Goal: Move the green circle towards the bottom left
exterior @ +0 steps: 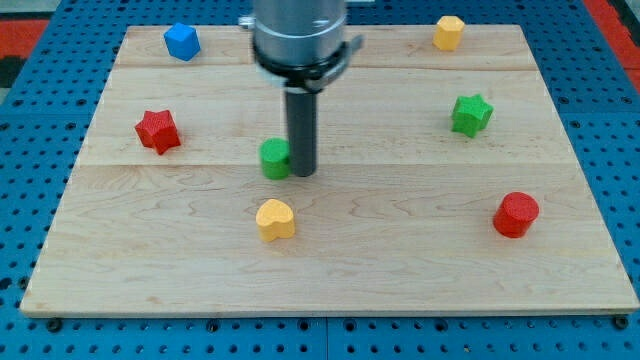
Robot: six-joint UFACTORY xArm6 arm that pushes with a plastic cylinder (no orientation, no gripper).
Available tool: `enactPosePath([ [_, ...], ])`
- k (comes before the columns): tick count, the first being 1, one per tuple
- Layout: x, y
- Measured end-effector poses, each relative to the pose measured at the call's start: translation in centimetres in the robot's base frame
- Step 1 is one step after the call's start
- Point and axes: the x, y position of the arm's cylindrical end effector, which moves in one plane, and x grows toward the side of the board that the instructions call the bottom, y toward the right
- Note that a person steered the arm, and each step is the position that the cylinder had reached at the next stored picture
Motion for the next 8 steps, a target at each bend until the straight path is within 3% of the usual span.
enactPosePath([
  [1,-0.9,-1.4],
  [2,-3.8,3.1],
  [3,-3.4,-3.5],
  [4,0.4,-11.7],
  [7,2.9,-16.9],
  [8,-1.2,-17.1],
])
